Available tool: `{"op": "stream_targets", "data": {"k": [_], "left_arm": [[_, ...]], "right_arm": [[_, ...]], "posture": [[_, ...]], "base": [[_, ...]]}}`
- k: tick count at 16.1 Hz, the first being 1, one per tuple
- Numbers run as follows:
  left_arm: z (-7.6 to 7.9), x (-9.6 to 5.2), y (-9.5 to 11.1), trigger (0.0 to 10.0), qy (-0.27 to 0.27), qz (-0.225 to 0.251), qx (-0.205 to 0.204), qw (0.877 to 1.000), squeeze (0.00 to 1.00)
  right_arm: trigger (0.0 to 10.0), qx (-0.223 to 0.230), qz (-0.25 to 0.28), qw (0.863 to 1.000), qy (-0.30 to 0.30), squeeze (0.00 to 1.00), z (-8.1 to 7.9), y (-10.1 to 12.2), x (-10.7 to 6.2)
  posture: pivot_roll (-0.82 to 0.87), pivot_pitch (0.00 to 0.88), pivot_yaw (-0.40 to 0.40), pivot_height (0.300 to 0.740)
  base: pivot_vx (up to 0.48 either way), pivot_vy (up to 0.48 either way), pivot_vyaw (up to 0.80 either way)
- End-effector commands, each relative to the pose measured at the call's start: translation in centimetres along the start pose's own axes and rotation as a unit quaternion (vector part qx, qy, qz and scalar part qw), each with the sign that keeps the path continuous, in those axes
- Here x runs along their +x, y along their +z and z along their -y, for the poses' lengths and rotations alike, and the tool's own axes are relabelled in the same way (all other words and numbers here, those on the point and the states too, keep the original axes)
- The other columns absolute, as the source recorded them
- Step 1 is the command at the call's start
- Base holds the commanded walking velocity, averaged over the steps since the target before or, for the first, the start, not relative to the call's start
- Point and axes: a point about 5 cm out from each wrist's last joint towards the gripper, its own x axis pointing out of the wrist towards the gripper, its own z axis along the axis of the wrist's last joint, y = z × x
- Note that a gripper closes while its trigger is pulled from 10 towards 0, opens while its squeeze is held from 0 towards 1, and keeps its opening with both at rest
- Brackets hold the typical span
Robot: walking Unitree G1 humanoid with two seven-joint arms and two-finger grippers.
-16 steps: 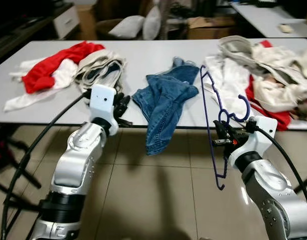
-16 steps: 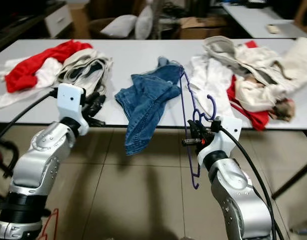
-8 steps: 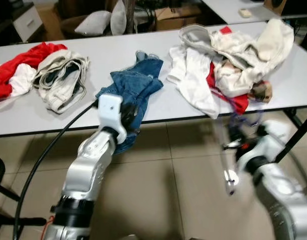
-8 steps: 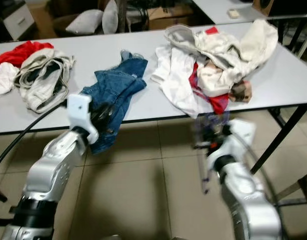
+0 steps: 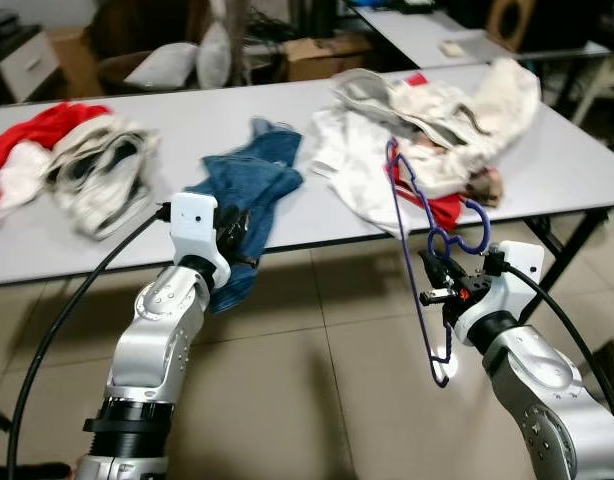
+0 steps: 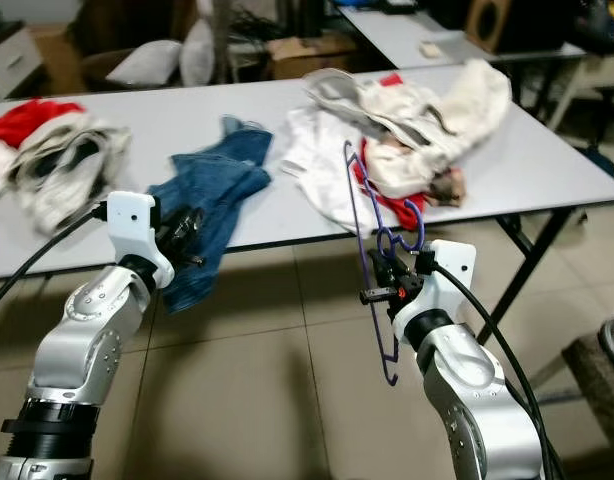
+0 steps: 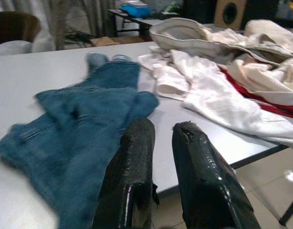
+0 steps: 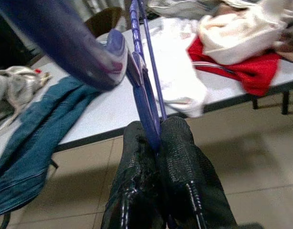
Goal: Hang hanger
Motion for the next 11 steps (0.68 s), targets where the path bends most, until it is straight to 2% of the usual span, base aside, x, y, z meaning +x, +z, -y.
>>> {"op": "stream_targets", "data": {"k": [1, 11], "left_arm": [[-0.72, -0.02, -0.11, 10.0, 0.009, -0.003, 0.009, 1.000, 0.00], [-0.89, 0.36, -0.55, 10.0, 0.007, -0.013, 0.016, 1.000, 0.00]], "right_arm": [[10.0, -0.003, 0.013, 1.000, 0.005, 0.00, -0.31, 0.38, 0.05], [10.0, -0.018, 0.020, 1.000, 0.000, 0.00, -0.10, 0.25, 0.06]], "posture": [[-0.08, 0.000, 0.074, 0.740], [-0.08, 0.000, 0.090, 0.740]], "base": [[0.311, 0.000, 0.00], [0.306, 0.000, 0.00]]}}
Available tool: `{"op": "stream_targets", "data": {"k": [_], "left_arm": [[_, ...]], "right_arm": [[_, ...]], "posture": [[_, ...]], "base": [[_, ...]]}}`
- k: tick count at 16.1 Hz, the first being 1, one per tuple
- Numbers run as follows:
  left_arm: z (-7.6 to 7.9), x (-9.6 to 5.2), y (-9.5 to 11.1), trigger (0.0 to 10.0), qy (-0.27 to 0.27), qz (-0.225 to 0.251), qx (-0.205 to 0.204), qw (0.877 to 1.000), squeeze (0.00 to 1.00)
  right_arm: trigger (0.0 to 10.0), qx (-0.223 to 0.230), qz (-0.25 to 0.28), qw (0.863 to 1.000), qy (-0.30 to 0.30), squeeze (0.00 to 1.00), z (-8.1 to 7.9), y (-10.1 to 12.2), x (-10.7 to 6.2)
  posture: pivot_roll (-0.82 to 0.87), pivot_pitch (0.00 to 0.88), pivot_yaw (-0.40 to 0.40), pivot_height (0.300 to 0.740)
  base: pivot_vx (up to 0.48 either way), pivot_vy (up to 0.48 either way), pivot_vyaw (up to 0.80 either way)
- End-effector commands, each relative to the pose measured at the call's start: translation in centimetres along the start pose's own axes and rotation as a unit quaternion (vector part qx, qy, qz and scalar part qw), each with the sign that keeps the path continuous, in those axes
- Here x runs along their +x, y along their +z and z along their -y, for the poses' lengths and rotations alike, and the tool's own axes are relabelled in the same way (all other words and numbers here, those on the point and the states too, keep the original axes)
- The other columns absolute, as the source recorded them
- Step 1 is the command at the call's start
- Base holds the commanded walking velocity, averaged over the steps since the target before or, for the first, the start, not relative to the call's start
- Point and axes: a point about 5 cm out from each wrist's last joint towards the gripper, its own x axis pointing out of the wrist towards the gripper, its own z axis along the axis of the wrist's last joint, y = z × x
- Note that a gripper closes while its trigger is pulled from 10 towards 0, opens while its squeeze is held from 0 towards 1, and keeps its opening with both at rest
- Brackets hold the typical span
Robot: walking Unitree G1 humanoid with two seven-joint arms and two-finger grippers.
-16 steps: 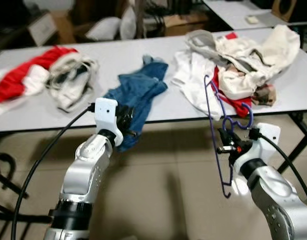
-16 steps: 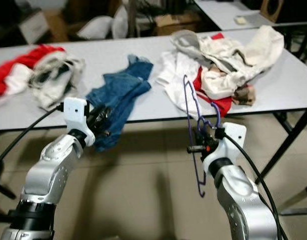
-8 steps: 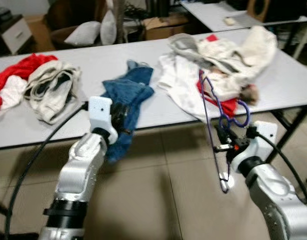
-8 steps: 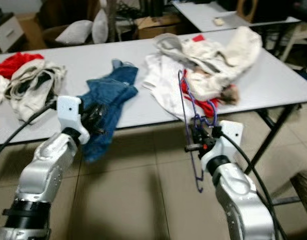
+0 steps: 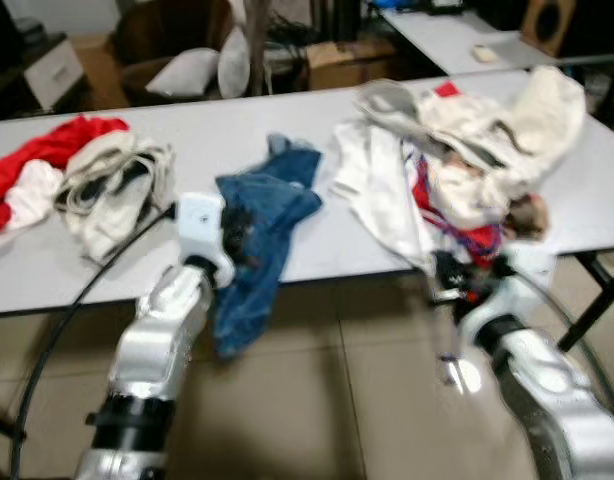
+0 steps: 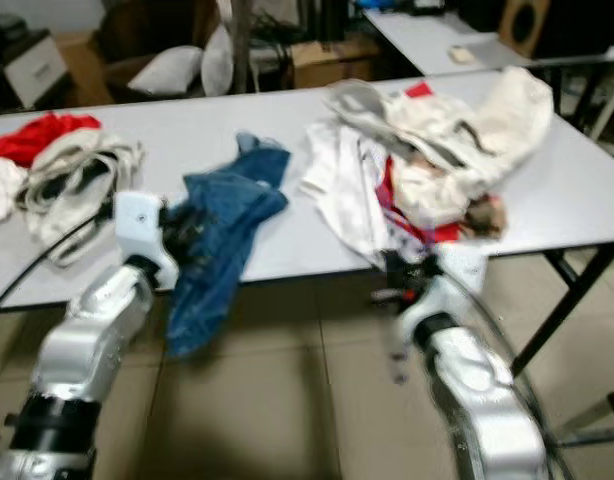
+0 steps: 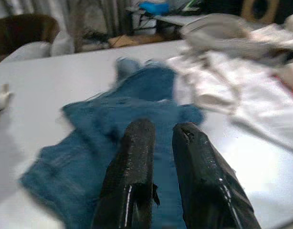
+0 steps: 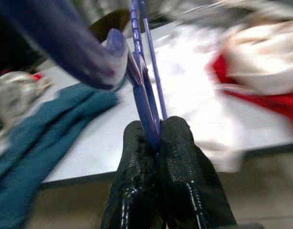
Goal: Hang hanger
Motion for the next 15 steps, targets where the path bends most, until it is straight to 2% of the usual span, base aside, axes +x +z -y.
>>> {"op": "stream_targets", "data": {"k": [1, 2, 4, 6, 7, 10, 12, 13, 14, 15], "left_arm": [[0.3, 0.2, 0.1, 10.0, -0.006, 0.001, 0.004, 1.000, 0.00], [0.2, 0.4, 0.1, 10.0, -0.012, -0.002, 0.014, 1.000, 0.00], [0.3, 0.5, 0.5, 10.0, -0.063, 0.005, 0.037, 0.997, 0.00], [-0.2, 0.4, 0.6, 10.0, -0.119, -0.011, 0.074, 0.990, 0.00], [-0.7, 0.6, 0.8, 10.0, -0.158, -0.025, 0.099, 0.982, 0.00], [-1.2, 0.8, 1.4, 10.0, -0.293, -0.059, 0.148, 0.943, 0.00], [-1.2, 0.6, 1.4, 10.0, -0.352, -0.084, 0.164, 0.918, 0.00], [-1.5, 0.2, 1.3, 10.0, -0.396, -0.118, 0.192, 0.890, 0.00], [-1.9, 0.4, 1.1, 10.0, -0.414, -0.147, 0.213, 0.873, 0.00], [-2.1, 0.7, 0.8, 10.0, -0.415, -0.161, 0.224, 0.867, 0.00]], "right_arm": [[10.0, -0.009, 0.008, 1.000, -0.011, 0.00, 0.5, 0.4, -0.2], [10.0, -0.012, 0.009, 1.000, -0.013, 0.00, 0.7, 0.4, -0.2], [10.0, -0.021, 0.010, 1.000, -0.006, 0.00, 0.9, 0.5, -0.3], [10.0, -0.029, 0.012, 0.999, 0.011, 0.00, 0.9, 0.7, -0.5], [10.0, -0.039, 0.009, 0.999, 0.023, 0.00, 1.2, 0.9, -0.6], [10.0, -0.074, -0.002, 0.994, 0.082, 0.00, 1.7, 1.4, -1.4], [10.0, -0.085, -0.021, 0.988, 0.124, 0.00, 1.6, 1.4, -2.2], [10.0, -0.099, -0.047, 0.981, 0.160, 0.00, 1.5, 1.3, -2.9], [10.0, -0.111, -0.069, 0.974, 0.187, 0.00, 1.5, 1.2, -3.5], [10.0, -0.115, -0.078, 0.971, 0.196, 0.00, 1.6, 0.9, -4.0]], "posture": [[-0.08, 0.000, 0.091, 0.740], [-0.08, 0.000, 0.095, 0.740], [-0.08, 0.000, 0.097, 0.740], [-0.08, 0.000, 0.096, 0.740], [-0.07, 0.000, 0.098, 0.740], [-0.07, 0.000, 0.096, 0.740], [-0.07, 0.000, 0.092, 0.740], [-0.08, 0.000, 0.091, 0.740], [-0.08, 0.000, 0.084, 0.740], [-0.08, 0.000, 0.074, 0.740]], "base": [[0.300, 0.000, 0.00], [0.277, 0.000, 0.00], [0.000, 0.000, 0.00], [0.000, 0.000, 0.00], [0.000, 0.000, 0.00], [0.000, 0.000, 0.00], [0.000, 0.000, 0.00], [0.000, 0.000, 0.00], [0.000, 0.000, 0.00], [0.000, 0.000, 0.00]]}}
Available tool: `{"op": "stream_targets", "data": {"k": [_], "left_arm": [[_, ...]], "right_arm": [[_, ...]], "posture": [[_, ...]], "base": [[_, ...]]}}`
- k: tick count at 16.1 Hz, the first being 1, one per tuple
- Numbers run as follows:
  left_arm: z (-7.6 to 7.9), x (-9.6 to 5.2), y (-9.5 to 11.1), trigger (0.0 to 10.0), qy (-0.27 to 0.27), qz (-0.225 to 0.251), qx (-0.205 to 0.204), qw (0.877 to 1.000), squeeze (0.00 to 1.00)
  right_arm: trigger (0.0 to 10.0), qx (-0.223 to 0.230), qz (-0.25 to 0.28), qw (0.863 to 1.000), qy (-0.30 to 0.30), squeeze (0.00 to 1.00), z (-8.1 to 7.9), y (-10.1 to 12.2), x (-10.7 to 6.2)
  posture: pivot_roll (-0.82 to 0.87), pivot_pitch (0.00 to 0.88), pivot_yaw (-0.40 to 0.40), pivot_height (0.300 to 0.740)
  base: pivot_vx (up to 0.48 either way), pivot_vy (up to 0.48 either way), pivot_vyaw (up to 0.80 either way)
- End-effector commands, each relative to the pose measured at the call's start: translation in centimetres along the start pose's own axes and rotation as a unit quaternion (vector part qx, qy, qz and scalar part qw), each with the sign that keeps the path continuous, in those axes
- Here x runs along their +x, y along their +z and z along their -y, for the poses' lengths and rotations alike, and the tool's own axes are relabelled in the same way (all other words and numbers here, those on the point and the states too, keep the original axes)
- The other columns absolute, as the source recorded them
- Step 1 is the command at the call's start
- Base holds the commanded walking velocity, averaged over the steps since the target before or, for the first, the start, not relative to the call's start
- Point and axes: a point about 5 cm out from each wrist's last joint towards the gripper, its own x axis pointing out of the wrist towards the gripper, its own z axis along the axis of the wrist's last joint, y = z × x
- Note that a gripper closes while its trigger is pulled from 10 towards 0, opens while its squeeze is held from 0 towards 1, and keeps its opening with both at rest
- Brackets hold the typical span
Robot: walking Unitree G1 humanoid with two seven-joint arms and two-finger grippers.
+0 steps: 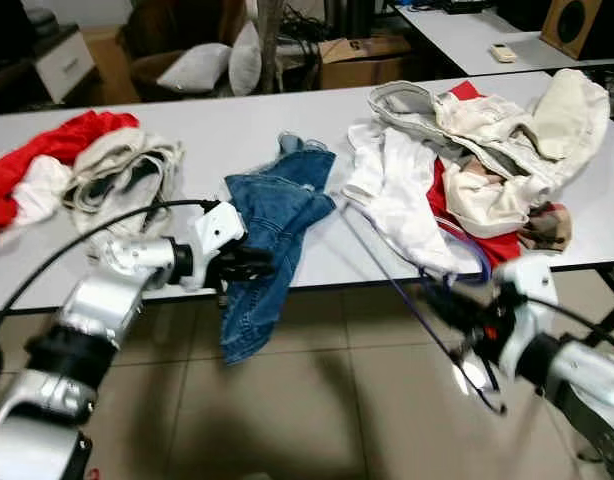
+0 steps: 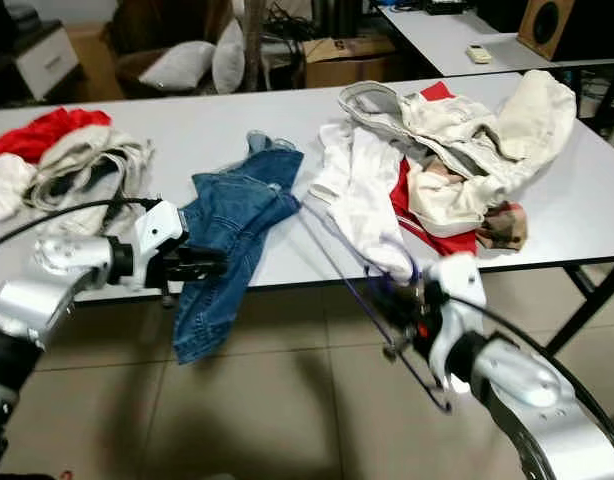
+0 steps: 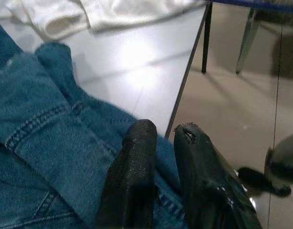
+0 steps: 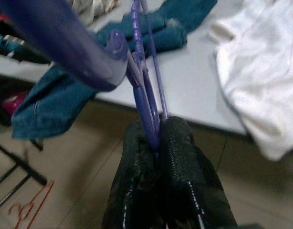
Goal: Hang hanger
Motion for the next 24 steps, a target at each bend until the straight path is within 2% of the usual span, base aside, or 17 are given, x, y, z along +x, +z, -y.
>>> {"op": "stream_targets", "data": {"k": [1, 2, 3, 4, 6, 8, 9, 11, 13, 14, 15, 16, 17, 19, 20, 22, 24], "left_arm": [[-1.0, 0.8, -0.9, 10.0, 0.022, -0.053, 0.014, 0.998, 0.00], [-1.6, 1.5, -1.4, 10.0, 0.054, -0.080, 0.028, 0.995, 0.00], [-2.1, 2.2, -1.5, 10.0, 0.089, -0.090, 0.020, 0.992, 0.00], [-2.4, 3.0, -1.6, 10.0, 0.104, -0.096, 0.008, 0.990, 0.00], [-2.5, 4.0, -1.7, 10.0, 0.125, -0.114, 0.011, 0.986, 0.00], [-3.4, 5.8, -0.5, 10.0, 0.215, -0.120, 0.017, 0.969, 0.00], [-4.1, 6.3, 1.0, 10.0, 0.258, -0.094, 0.005, 0.961, 0.00], [-4.9, 6.7, 3.2, 10.0, 0.304, -0.047, -0.035, 0.951, 0.00], [-5.3, 6.8, 3.9, 10.0, 0.336, -0.035, -0.050, 0.940, 0.00], [-5.0, 7.5, 4.9, 10.0, 0.354, -0.026, -0.026, 0.935, 0.00], [-4.7, 8.0, 5.1, 10.0, 0.354, -0.020, -0.023, 0.935, 0.00], [-4.7, 8.1, 5.2, 10.0, 0.356, -0.017, -0.026, 0.934, 0.00], [-5.5, 7.4, 6.4, 10.0, 0.400, 0.022, -0.040, 0.916, 0.00], [-6.9, 5.9, 8.0, 10.0, 0.428, 0.095, -0.091, 0.894, 0.00], [-7.2, 5.2, 8.4, 10.0, 0.397, 0.136, -0.116, 0.900, 0.00], [-7.3, 4.4, 7.4, 10.0, 0.367, 0.154, -0.133, 0.908, 0.00], [-7.3, 3.7, 6.1, 10.0, 0.358, 0.164, -0.137, 0.909, 0.00]], "right_arm": [[10.0, -0.009, -0.003, 1.000, 0.029, 0.00, -0.6, 0.4, -0.1], [10.0, -0.014, -0.011, 0.999, 0.037, 0.00, -0.7, 0.3, -0.3], [10.0, -0.016, -0.011, 0.999, 0.036, 0.00, -0.6, 0.5, -0.2], [10.0, -0.021, -0.012, 0.999, 0.025, 0.00, -0.3, 0.9, -0.1], [10.0, -0.021, -0.008, 1.000, 0.014, 0.00, -0.4, 1.3, -0.3], [10.0, -0.016, -0.026, 0.999, -0.032, 0.00, 0.2, 0.8, -1.3], [10.0, -0.012, -0.032, 0.998, -0.045, 0.00, 0.2, 0.7, -1.9], [10.0, -0.007, -0.041, 0.998, -0.054, 0.00, -0.3, 0.6, -2.9], [10.0, -0.003, -0.046, 0.997, -0.064, 0.00, -0.4, 0.4, -3.2], [10.0, 0.001, -0.047, 0.996, -0.075, 0.00, -0.8, 0.3, -3.4], [10.0, 0.003, -0.044, 0.996, -0.080, 0.00, -1.0, 0.4, -3.3], [10.0, 0.003, -0.043, 0.996, -0.082, 0.00, -1.1, 0.4, -3.3], [10.0, 0.004, -0.032, 0.994, -0.103, 0.00, -1.1, 0.8, -3.2], [10.0, 0.007, -0.008, 0.991, -0.134, 0.00, -0.6, 1.3, -3.1], [10.0, 0.015, 0.000, 0.989, -0.148, 0.00, -0.1, 1.2, -2.8], [10.0, 0.027, 0.010, 0.986, -0.163, 0.00, 0.0, 1.0, -2.1], [10.0, 0.042, 0.027, 0.984, -0.173, 0.00, -0.1, 0.9, -1.3]], "posture": [[-0.08, 0.000, 0.067, 0.740], [-0.10, 0.000, 0.076, 0.740], [-0.12, 0.000, 0.082, 0.740], [-0.14, 0.000, 0.094, 0.740], [-0.16, 0.000, 0.103, 0.740], [-0.21, 0.000, 0.125, 0.740], [-0.23, 0.000, 0.135, 0.740], [-0.26, 0.012, 0.154, 0.740], [-0.28, 0.015, 0.167, 0.740], [-0.30, 0.011, 0.179, 0.740], [-0.32, 0.009, 0.188, 0.740], [-0.32, 0.009, 0.188, 0.740], [-0.34, 0.000, 0.198, 0.740], [-0.32, 0.000, 0.196, 0.740], [-0.30, 0.000, 0.188, 0.740], [-0.27, 0.000, 0.182, 0.740], [-0.25, 0.000, 0.183, 0.740]], "base": [[0.000, 0.000, 0.00], [0.000, 0.000, 0.00], [0.000, 0.000, 0.00], [0.000, 0.000, 0.00], [0.000, 0.000, 0.00], [0.000, 0.000, 0.00], [0.000, 0.000, 0.00], [0.000, 0.000, 0.00], [0.000, 0.000, 0.00], [0.000, 0.000, 0.00], [0.000, 0.000, 0.00], [0.000, 0.000, 0.00], [0.000, 0.000, 0.00], [0.000, 0.000, 0.00], [0.000, 0.000, 0.00], [0.000, 0.000, 0.00], [0.000, 0.000, 0.00]]}}
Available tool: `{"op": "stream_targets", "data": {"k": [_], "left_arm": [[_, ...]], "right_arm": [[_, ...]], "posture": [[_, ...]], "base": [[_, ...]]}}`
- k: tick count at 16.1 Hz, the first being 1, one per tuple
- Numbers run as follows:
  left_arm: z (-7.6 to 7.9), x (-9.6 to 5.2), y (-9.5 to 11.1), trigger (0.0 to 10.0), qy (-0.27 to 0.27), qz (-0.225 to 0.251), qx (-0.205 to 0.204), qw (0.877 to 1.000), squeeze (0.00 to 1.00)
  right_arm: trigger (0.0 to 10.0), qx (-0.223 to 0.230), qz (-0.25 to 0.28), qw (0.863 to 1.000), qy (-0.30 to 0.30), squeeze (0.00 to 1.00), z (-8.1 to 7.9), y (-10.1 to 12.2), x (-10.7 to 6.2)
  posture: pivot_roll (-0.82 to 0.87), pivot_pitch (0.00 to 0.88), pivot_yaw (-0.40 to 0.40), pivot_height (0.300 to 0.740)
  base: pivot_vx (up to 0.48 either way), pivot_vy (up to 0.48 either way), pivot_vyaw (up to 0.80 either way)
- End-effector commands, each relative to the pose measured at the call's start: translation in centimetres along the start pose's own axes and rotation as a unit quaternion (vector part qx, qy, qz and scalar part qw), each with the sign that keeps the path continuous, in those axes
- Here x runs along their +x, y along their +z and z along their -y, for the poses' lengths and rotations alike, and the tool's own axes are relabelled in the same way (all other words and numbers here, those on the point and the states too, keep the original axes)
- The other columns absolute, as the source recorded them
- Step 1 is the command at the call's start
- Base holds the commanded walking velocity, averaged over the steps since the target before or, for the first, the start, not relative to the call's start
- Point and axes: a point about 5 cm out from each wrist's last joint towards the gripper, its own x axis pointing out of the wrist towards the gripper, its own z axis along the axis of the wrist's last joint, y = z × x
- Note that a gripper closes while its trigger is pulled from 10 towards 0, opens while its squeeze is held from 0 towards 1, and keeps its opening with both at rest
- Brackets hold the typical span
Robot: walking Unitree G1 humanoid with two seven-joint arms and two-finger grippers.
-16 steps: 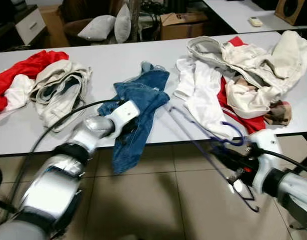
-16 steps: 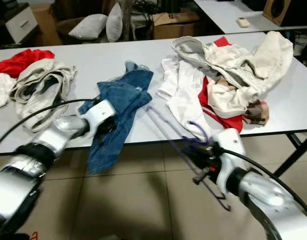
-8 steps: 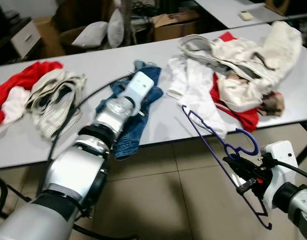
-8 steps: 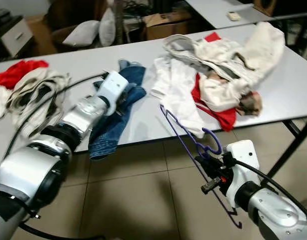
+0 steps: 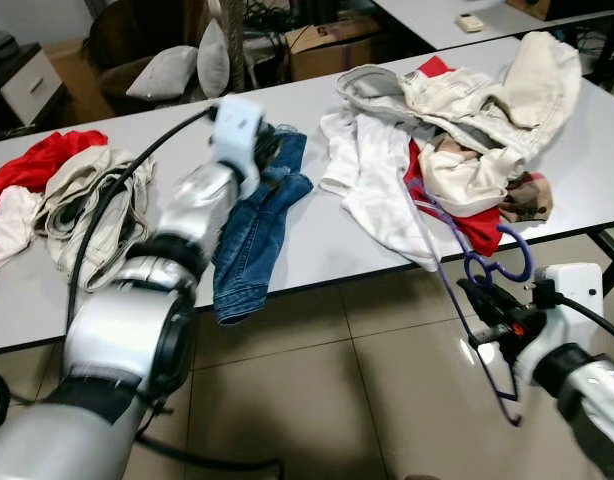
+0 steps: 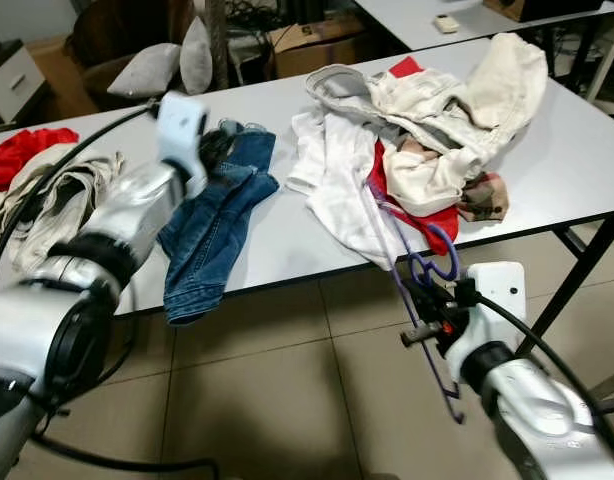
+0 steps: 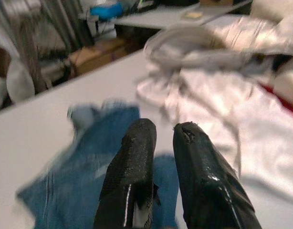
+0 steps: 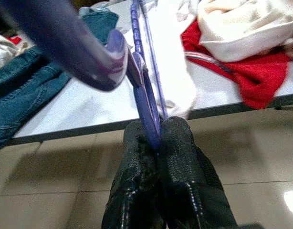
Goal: Hang hanger
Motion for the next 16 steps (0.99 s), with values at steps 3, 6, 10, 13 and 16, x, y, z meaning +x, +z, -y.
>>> {"op": "stream_targets", "data": {"k": [3, 6, 10, 13, 16], "left_arm": [[-0.1, -4.4, -3.5, 10.0, -0.040, 0.058, -0.018, 0.997, 0.00], [2.3, -8.7, -4.8, 10.0, -0.054, 0.089, -0.038, 0.994, 0.00], [3.5, -11.5, -7.1, 10.0, -0.043, 0.050, -0.019, 0.998, 0.00], [4.3, -11.9, -7.2, 10.0, -0.046, 0.035, 0.015, 0.998, 0.00], [5.0, -11.9, -7.1, 10.0, -0.033, 0.034, -0.022, 0.999, 0.00]], "right_arm": [[10.0, 0.041, 0.043, 0.997, -0.049, 0.00, -1.5, -0.4, 1.5], [10.0, 0.055, 0.049, 0.996, -0.043, 0.00, -2.5, -0.9, 1.9], [10.0, 0.090, 0.039, 0.994, -0.044, 0.00, -3.3, -2.7, 1.9], [10.0, 0.084, 0.036, 0.995, -0.042, 0.00, -3.4, -3.3, 1.8], [10.0, 0.069, 0.044, 0.997, -0.015, 0.00, -3.4, -3.1, 1.9]], "posture": [[-0.19, 0.000, 0.178, 0.740], [-0.17, 0.000, 0.166, 0.740], [-0.16, 0.000, 0.158, 0.740], [-0.16, 0.000, 0.159, 0.740], [-0.15, 0.000, 0.139, 0.740]], "base": [[0.000, 0.000, 0.00], [0.000, 0.000, 0.00], [0.000, 0.468, -0.38], [0.000, 0.426, -0.74], [0.000, -0.320, 0.00]]}}
